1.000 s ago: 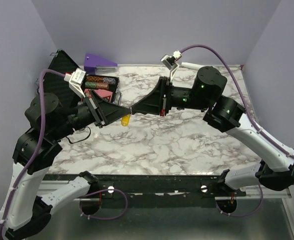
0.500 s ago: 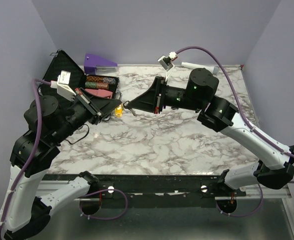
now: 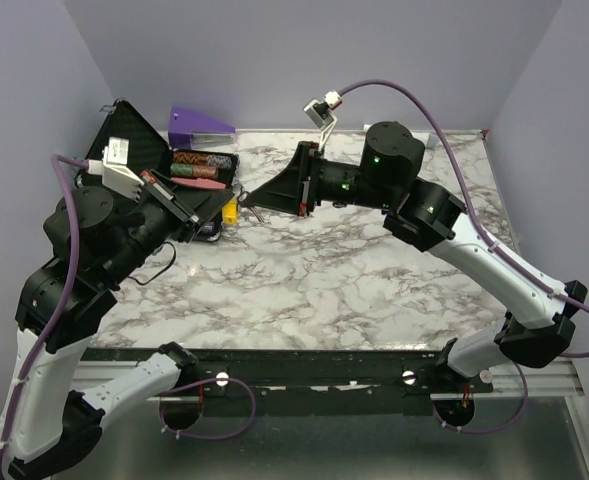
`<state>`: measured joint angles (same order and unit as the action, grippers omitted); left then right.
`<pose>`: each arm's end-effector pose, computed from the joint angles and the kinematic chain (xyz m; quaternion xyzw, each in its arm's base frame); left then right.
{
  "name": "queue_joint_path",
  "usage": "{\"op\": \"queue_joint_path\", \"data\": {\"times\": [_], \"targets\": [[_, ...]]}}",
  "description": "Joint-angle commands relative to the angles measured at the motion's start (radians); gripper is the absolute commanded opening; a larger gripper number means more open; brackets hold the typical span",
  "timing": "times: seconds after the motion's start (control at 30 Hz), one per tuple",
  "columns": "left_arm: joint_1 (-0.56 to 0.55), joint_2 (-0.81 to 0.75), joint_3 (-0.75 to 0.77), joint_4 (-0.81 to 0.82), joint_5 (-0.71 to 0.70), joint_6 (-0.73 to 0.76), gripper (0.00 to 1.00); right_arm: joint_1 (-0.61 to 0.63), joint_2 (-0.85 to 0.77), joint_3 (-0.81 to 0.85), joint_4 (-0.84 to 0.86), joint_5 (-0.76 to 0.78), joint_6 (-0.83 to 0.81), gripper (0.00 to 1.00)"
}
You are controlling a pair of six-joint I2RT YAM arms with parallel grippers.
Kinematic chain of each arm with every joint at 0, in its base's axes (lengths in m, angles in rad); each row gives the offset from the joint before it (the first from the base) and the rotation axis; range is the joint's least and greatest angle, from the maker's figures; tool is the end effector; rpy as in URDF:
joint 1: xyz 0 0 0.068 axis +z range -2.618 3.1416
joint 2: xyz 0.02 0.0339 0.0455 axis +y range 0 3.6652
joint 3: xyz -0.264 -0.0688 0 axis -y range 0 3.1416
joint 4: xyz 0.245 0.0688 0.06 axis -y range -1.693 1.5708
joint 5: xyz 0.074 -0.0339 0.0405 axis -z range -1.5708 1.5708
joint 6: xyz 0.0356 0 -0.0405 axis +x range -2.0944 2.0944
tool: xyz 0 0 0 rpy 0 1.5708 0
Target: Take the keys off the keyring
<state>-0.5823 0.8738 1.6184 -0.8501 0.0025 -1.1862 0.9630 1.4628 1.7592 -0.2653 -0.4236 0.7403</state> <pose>0.0827 -0.0545 0.5145 -0.2203 0.7100 -0.5179 0.4232 0.1677 0.2667 0.5082 -0.2256 0.6595 0.6245 0.3523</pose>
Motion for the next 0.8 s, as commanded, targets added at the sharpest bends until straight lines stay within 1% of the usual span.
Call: {"op": "queue_joint_path", "data": {"times": [0.0, 0.33, 0.63, 0.77], "targets": [[-0.02, 0.03, 0.041, -0.027, -0.078, 0.019, 0.0, 0.0, 0.034, 0.065, -0.06, -0.05, -0.041, 0.01], [-0.065, 0.076, 0.083, -0.038, -0.131, 0.049, 0.0, 0.008, 0.103, 0.151, -0.092, -0.115, -0.073, 0.01], [-0.07, 0.085, 0.101, -0.041, -0.15, 0.088, 0.0, 0.008, 0.117, 0.169, -0.115, -0.098, -0.099, 0.01], [-0.068, 0.07, 0.081, -0.032, -0.147, 0.1, 0.0, 0.008, 0.12, 0.168, -0.12, -0.099, -0.098, 0.01]]}}
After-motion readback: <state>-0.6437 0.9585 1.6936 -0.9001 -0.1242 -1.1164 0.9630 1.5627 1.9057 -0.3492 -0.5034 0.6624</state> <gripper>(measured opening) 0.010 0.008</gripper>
